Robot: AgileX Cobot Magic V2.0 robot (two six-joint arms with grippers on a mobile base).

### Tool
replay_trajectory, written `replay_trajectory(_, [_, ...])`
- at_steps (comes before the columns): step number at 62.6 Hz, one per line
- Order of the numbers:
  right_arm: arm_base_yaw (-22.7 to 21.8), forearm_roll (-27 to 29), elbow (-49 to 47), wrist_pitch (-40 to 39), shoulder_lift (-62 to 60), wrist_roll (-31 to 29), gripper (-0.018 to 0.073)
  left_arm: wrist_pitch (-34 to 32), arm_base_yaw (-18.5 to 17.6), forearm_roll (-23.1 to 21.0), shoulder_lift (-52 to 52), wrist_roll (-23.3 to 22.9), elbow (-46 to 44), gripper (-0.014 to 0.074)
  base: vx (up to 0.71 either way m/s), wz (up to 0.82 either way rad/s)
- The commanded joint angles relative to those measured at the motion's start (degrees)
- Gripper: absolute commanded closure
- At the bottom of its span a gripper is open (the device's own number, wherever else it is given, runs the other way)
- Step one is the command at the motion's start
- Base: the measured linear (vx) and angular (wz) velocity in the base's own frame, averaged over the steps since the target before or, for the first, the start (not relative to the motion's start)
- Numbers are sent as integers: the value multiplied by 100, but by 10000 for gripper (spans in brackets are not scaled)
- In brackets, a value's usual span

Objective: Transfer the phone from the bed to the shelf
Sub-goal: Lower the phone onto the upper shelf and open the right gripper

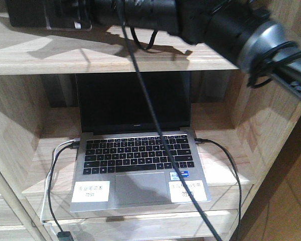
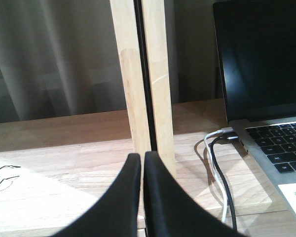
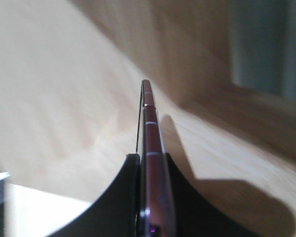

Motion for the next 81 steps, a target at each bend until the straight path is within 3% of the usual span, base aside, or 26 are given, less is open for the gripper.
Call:
replay_trajectory(1, [-7, 247, -204, -270, -260, -88, 559, -415, -20, -52, -77, -33, -122, 595, 0, 0])
replay_trajectory(11, [-14, 244, -204, -270, -184, -88, 541, -415, -20, -52, -77, -33, -122, 595, 0, 0])
replay_trajectory(22, [-14, 216, -204, -344, -171, -88, 457, -415, -20, -52, -77, -33, -122, 595, 0, 0])
replay_trajectory(40, [-14, 75, -204, -684, -171, -47, 122, -415, -20, -52, -77, -33, -122, 595, 0, 0])
replay_trajectory(48, [-14, 8, -204, -882, -171, -40, 20, -415, -20, -52, -77, -33, -122, 595, 0, 0])
replay_trajectory(72, [-14, -375, -204, -789, -273, 140, 2, -415, -20, -52, -77, -33, -122, 595, 0, 0])
replay_trajectory(81, [-14, -589, -204, -680, -412, 331, 33, -415, -20, -52, -77, -33, -122, 595, 0, 0])
